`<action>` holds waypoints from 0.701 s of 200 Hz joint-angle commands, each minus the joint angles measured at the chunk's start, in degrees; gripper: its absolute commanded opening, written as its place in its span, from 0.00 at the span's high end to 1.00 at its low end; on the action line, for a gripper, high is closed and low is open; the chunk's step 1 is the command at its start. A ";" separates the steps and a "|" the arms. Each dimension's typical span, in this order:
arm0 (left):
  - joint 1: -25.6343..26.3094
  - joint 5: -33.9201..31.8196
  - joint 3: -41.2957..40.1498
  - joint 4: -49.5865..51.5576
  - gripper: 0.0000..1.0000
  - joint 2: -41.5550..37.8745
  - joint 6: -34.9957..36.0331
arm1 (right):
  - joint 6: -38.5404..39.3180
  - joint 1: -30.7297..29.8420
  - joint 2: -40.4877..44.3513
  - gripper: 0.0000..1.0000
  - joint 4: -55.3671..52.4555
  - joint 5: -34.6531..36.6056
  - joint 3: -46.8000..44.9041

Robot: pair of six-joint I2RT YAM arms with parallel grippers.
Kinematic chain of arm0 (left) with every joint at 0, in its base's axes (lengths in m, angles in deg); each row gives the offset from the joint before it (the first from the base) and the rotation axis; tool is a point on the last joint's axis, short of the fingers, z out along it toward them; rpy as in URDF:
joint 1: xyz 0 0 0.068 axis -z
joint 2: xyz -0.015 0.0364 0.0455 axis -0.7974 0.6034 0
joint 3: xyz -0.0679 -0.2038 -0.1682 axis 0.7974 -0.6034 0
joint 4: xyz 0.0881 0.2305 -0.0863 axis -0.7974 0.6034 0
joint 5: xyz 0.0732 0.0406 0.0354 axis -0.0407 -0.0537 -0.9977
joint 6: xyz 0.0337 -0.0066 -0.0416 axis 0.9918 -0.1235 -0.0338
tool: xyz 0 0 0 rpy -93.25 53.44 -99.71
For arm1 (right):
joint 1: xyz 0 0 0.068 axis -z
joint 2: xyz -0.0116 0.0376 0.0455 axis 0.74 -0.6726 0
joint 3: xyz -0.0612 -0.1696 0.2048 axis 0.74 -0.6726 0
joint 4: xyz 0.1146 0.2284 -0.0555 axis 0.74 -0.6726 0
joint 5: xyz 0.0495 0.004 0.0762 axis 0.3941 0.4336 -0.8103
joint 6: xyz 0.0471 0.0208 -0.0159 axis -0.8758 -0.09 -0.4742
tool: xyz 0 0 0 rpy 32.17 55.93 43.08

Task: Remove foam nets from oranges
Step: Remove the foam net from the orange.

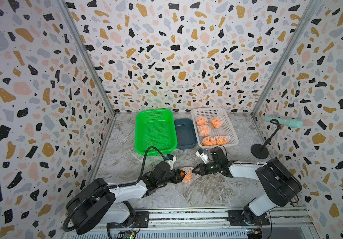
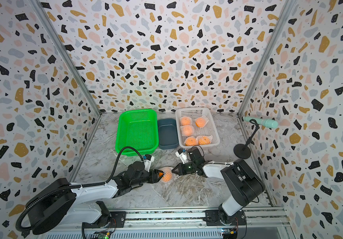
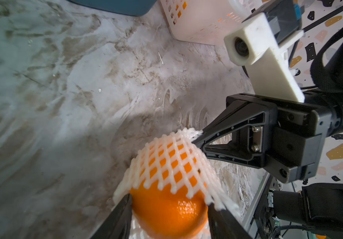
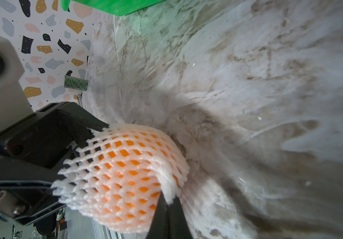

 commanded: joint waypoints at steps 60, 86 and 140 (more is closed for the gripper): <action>1.31 -0.08 2.73 -1.69 0.28 4.69 -0.54 | -1.09 0.13 2.06 1.00 1.99 -1.50 -1.12; 1.28 -0.39 3.15 -1.40 0.27 5.83 -0.81 | -1.46 0.13 2.44 1.00 2.70 -1.59 -1.70; 1.29 -1.00 3.77 -0.26 0.30 7.07 -0.92 | -1.84 0.19 3.61 1.00 3.85 -2.23 -2.05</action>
